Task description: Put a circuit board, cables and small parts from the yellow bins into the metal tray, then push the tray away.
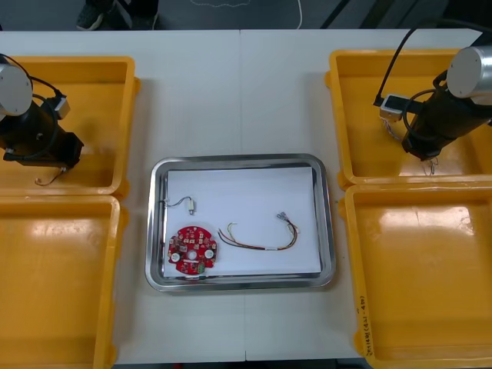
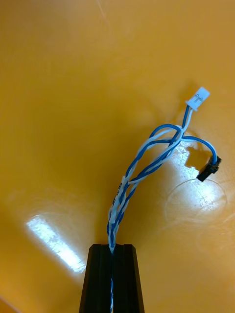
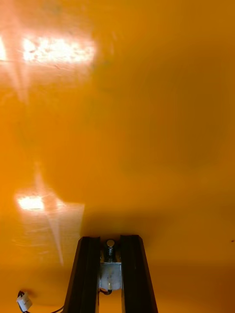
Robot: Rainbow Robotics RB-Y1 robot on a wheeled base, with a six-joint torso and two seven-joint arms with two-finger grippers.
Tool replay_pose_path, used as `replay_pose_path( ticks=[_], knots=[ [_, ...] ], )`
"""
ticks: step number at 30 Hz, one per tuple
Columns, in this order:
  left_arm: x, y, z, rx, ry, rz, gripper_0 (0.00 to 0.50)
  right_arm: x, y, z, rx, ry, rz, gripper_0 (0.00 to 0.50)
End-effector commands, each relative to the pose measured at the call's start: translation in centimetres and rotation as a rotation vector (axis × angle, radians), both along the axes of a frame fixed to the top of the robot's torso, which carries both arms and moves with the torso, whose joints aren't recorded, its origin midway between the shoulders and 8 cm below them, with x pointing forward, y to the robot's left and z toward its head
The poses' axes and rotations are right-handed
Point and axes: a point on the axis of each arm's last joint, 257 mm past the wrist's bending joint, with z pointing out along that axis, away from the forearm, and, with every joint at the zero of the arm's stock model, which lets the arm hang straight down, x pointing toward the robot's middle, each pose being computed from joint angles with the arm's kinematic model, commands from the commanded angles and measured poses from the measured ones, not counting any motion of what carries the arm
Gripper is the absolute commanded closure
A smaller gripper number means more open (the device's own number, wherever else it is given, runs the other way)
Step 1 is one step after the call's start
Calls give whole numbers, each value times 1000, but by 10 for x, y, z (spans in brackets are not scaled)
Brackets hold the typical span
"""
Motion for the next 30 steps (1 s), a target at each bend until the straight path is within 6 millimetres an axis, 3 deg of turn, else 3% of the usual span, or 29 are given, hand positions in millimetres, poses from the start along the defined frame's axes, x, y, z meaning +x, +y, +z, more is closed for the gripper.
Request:
replay_pose_path(
  ticks=[1,11,22,30],
  knots=[
    [14,-9,37,-50,-63,42,500,19,7,72,34,-93,13,500],
    [-7,2,111,-37,-105,75,500,2,33,117,65,-75,21,500],
    [-35,-1,163,-52,-140,94,500,-39,74,138,167,20,-85,500],
    [-33,-7,198,-52,-251,92,500,-59,104,140,201,64,-59,500]
  ],
)
